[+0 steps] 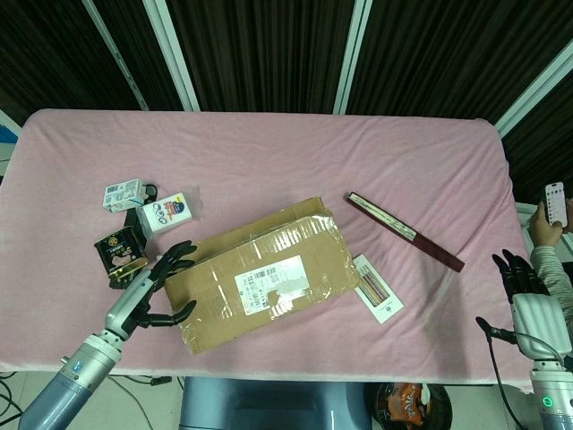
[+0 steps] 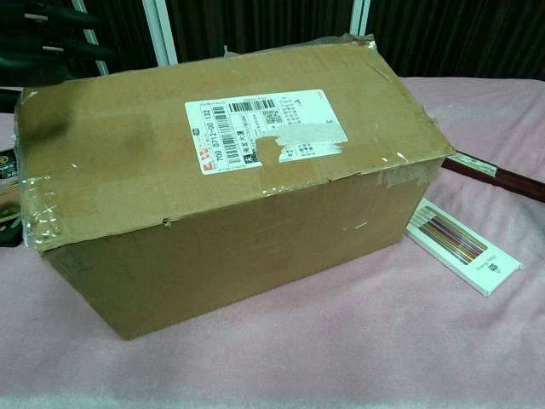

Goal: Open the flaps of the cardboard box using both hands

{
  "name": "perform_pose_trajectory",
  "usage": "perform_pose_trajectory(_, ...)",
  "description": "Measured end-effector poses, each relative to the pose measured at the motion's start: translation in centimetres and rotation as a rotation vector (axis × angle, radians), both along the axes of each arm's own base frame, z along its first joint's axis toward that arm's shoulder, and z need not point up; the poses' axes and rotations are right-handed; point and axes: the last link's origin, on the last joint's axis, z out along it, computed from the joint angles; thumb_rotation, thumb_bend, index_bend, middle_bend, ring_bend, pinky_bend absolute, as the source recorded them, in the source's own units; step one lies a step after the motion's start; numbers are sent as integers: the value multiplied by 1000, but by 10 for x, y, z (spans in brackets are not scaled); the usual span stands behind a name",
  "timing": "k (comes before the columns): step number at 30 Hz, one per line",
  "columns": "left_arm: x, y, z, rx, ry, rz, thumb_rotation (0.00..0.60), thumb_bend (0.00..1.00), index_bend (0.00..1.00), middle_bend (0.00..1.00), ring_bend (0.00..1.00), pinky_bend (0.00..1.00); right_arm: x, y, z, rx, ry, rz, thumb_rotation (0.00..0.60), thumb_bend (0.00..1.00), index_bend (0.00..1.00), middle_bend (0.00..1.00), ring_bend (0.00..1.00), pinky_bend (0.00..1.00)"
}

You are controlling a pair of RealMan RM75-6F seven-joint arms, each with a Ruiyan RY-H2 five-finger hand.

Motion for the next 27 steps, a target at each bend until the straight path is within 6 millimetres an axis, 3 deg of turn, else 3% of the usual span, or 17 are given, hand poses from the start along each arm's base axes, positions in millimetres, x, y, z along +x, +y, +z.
perform_pose_trajectory(22,20,-19,12,2,-118,-175,600,360,0,66,116,246,-1,0,0,2,-11,-9,600,216,0,0,0,211)
perform_pose_trajectory(27,23,-27,17,-6,-148,-219,600,319,0,63,100,239,0,0,0,2,-12,-9,600,216,0,0,0,211)
